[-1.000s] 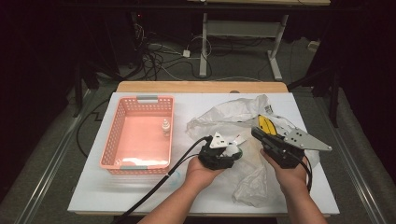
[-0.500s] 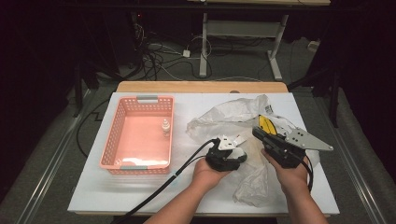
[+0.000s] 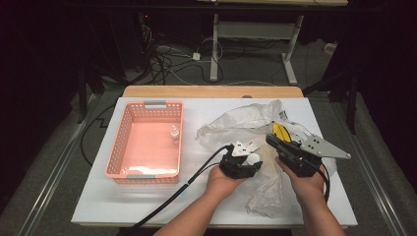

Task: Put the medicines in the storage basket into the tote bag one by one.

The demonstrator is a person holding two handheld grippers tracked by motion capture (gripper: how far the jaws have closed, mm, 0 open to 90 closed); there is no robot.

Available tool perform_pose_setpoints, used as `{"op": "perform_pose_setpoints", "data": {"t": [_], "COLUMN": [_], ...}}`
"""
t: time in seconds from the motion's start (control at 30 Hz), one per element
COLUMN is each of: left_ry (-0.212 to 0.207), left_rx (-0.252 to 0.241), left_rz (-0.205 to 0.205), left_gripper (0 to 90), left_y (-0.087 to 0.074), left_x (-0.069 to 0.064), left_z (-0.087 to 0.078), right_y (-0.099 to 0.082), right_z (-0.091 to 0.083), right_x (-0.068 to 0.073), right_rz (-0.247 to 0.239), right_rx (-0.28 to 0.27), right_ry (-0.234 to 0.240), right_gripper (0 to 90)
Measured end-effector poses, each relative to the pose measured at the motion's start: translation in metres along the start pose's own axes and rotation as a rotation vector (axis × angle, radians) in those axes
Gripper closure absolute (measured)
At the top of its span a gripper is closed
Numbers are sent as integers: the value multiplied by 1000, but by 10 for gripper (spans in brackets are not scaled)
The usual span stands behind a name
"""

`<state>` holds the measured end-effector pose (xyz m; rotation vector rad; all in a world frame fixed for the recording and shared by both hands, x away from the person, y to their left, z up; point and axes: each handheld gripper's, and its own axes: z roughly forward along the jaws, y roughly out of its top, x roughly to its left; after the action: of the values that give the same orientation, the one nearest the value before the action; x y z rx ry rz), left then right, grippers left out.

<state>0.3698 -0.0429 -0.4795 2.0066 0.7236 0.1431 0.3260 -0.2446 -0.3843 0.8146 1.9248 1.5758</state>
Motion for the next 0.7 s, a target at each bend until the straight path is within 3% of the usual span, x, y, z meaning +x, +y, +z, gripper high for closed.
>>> {"op": "perform_pose_setpoints", "data": {"t": [0.13, 0.2, 0.37, 0.47, 0.7], "left_ry": [4, -4, -12, -7, -17], "left_rx": [-9, -8, 22, 15, 9], "left_rz": [6, -10, 2, 19, 15], "left_gripper": [484, 480, 394, 359, 265], "left_y": [0, 1, 1, 0, -7], "left_x": [-1, -1, -3, -5, -7], "left_z": [4, 5, 2, -5, -32], "right_y": [1, 1, 1, 1, 1], "right_z": [-2, -2, -2, -3, -3], "right_x": [-2, -3, -3, -2, -1], "right_rz": [1, 1, 3, -1, -1], "right_rx": [-6, -12, -11, -9, -8], "right_ry": [0, -4, -3, -1, -4], "right_gripper": [900, 900, 900, 900, 900]}}
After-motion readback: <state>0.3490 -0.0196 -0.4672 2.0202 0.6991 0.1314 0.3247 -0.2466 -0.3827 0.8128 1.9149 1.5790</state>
